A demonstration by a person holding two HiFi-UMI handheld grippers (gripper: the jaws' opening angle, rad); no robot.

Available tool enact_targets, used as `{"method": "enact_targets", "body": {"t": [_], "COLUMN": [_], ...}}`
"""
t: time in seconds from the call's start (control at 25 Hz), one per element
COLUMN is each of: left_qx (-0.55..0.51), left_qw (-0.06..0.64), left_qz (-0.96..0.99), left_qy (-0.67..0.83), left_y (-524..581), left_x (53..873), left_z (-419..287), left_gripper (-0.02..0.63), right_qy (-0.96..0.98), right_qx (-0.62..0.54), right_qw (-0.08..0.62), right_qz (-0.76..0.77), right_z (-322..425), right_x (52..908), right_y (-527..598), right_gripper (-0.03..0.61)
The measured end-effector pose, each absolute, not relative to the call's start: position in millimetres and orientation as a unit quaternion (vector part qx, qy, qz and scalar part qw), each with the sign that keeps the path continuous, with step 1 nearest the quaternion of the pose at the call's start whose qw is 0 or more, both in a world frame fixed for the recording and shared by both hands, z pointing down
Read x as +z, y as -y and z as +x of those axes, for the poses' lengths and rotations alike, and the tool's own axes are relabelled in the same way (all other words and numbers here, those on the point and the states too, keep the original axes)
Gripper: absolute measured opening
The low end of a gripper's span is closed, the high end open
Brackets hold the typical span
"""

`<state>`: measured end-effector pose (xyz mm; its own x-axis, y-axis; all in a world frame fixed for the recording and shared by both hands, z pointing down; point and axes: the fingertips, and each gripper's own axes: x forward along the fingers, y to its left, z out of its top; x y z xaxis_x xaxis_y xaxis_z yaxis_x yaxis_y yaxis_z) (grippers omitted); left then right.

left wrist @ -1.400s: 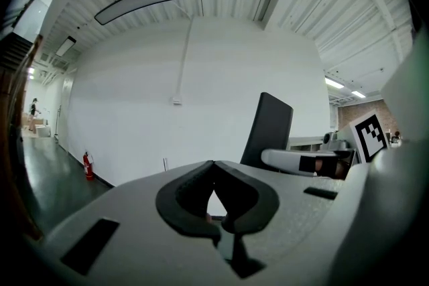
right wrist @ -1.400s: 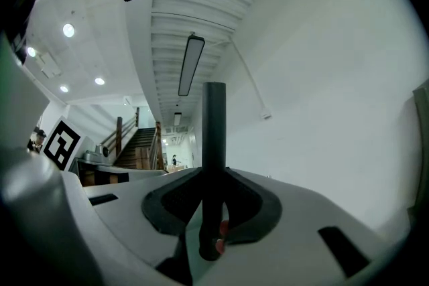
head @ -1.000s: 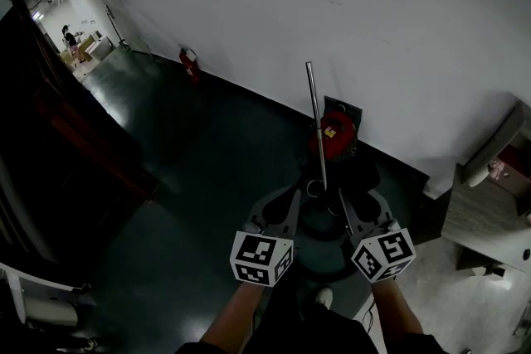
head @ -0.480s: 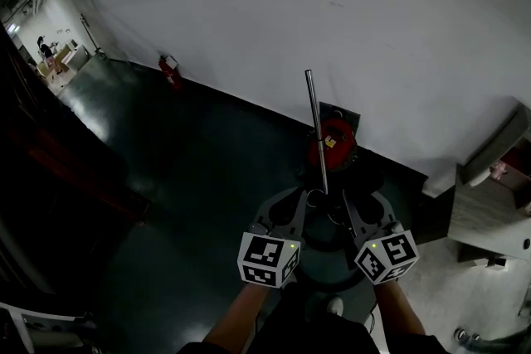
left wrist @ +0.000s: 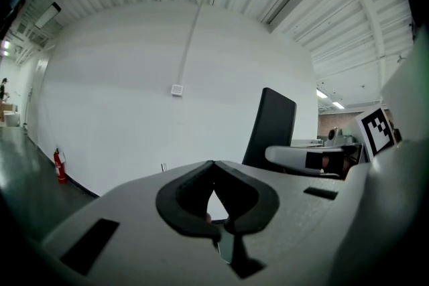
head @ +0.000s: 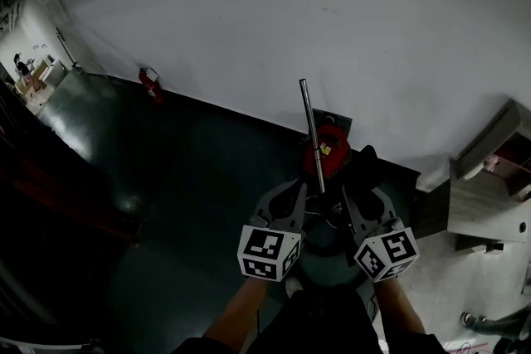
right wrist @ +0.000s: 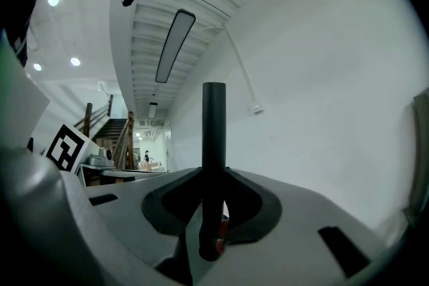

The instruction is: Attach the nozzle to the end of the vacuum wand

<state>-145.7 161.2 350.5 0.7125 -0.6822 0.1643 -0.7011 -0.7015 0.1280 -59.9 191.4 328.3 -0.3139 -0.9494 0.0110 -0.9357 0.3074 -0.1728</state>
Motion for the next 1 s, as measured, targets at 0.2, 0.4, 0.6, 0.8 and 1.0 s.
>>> {"method": "enact_targets", "body": {"t": [0.2, 0.4, 0.6, 0.8, 1.0], "left_qx": [0.047, 0.043, 0.044, 0.05, 0.06], "left_qw": [0.099, 0.097, 0.092, 0.09, 0.093], "left_qz": [0.928, 0.934, 0.939, 0.942, 0.939], "left_qy": [0.357, 0.342, 0.328, 0.321, 0.325], "left_y": [-143, -121, -105, -88, -67], "left_x": [350, 348, 348, 351, 359], "left_z": [-144, -128, -105, -73, -42], "left_gripper": [0.003, 0.003, 0.003, 0.003, 0.003], "right_qy": [-0.796, -0.781, -0.77, -0.768, -0.768], "right_qx": [-0.062, -0.055, -0.054, -0.054, -0.065], "right_qw": [0.04, 0.043, 0.05, 0.055, 0.063], "right_qz": [-0.601, -0.62, -0.633, -0.636, -0.634], "right_z": [-58, -38, -14, 14, 47], "right_x": [319, 317, 319, 321, 330], "right_y": [-181, -167, -154, -135, -110], "right_gripper": [0.095, 0.095, 0.095, 0.095, 0.095]}}
